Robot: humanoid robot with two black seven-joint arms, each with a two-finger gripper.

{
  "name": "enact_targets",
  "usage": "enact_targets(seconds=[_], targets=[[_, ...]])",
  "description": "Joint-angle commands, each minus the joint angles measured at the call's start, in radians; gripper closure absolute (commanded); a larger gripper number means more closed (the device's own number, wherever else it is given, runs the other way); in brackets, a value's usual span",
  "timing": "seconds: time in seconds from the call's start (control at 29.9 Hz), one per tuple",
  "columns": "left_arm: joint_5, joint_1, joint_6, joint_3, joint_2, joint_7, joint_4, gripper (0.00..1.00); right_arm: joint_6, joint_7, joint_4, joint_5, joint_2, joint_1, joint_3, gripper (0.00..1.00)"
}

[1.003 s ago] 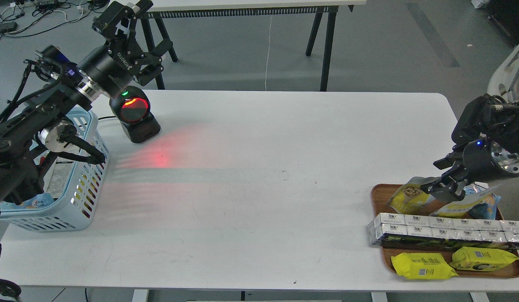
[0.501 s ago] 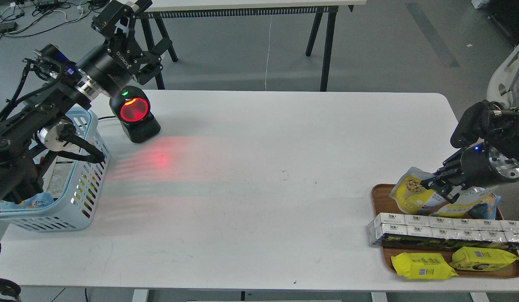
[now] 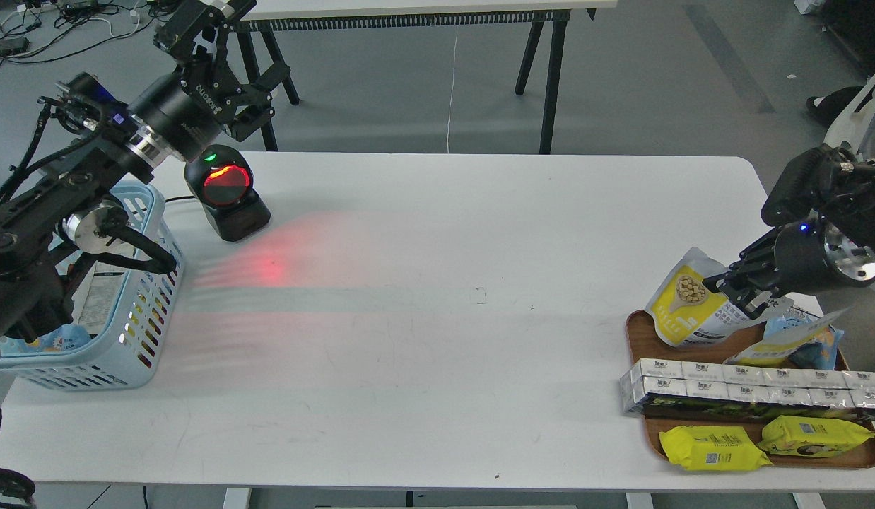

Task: Scan snack and place in basket
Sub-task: 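Lift the yellow snack bag and carry it to the table center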

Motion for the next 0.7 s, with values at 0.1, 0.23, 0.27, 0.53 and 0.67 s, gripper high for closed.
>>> enact_targets(seconds=[0.1,0.23,0.27,0.53,0.67], targets=[[0.000,-0.002,0.000,-0.001,-0.005,0.000,0.026,0.00,0.000,0.000,0.000,0.061,0.034,0.033,0.071,1.00],[-0.002,-0.003,0.000,0.002,-0.006,0.000,0.040,0.00,0.000,0.000,-0.012,0.107,0.139,0.103,0.071,1.00],[-0.002,-0.005,0.000,0.003,-0.006,0.000,0.040,0.00,0.000,0.000,-0.018,0.124,0.180,0.119,0.071,1.00],[-0.009,-0.012,0.000,0.002,-0.002,0.000,0.072,0.00,0.000,0.000,-0.112,0.136,0.530,0.168,0.059,1.00],[-0.012,-0.023,0.000,0.002,-0.002,0.000,0.089,0.00,0.000,0.000,-0.152,0.130,0.654,0.167,0.053,1.00]])
